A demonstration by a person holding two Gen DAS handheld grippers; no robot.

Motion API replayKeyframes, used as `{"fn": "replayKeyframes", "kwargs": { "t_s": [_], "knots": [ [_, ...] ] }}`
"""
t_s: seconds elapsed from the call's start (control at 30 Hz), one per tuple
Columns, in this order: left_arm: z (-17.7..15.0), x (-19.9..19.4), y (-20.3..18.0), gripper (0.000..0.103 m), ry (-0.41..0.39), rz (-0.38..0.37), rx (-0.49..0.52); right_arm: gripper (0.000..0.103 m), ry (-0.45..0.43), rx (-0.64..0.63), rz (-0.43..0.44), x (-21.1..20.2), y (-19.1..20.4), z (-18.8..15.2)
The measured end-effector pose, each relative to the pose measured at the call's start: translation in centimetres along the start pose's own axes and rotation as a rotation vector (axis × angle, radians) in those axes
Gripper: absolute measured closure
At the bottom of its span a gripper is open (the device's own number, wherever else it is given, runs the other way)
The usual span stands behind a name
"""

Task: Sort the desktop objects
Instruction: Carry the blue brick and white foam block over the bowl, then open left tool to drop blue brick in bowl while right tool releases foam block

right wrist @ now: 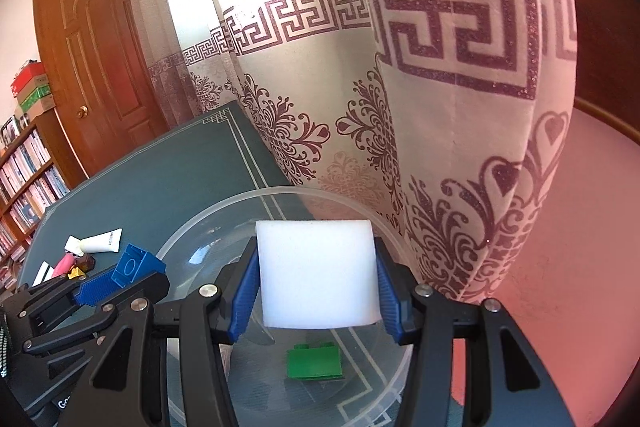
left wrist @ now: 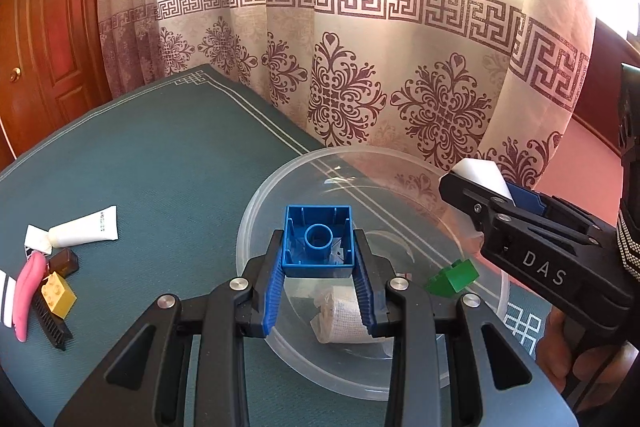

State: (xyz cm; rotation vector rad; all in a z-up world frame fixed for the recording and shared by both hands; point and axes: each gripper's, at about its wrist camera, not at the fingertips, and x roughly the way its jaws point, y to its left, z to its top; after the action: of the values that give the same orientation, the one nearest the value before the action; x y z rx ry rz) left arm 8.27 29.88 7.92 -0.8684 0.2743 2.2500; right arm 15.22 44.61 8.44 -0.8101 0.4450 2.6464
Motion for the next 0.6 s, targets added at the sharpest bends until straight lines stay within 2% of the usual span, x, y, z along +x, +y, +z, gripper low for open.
{"fn": "replayKeyframes", "kwargs": {
  "t_s": [0.1,0.13,0.17,0.23,0.33,0.6],
  "knots": [
    [-0.1,0.1,-0.2,0.067,0.016,-0.039,-0.001,0.044,0.001,0.011,0.001,0.1,-0.1,0.0],
    [-0.1,0.1,-0.2,0.055,0.022,-0.049,-0.005,0.043,0.002,0.018,0.002,0.1,-0.2,0.0],
    [-0.2,0.1,-0.2,0.038,0.021,-0.055,-0.012,0.041,0.004,0.024,0.004,0.2,-0.3,-0.1],
    [-0.3,-0.4,-0.1,0.026,-0.004,-0.05,-0.025,0.039,0.006,0.034,0.003,0.2,-0.5,-0.1],
    [-0.3,-0.9,0.1,0.025,-0.024,-0.035,-0.033,0.03,-0.004,0.05,-0.002,0.1,-0.8,-0.1],
    [-0.6,-1.7,1.2,0.025,-0.039,0.003,-0.066,0.029,-0.003,0.042,0.002,0.2,-0.3,-0.2]
  ]
}}
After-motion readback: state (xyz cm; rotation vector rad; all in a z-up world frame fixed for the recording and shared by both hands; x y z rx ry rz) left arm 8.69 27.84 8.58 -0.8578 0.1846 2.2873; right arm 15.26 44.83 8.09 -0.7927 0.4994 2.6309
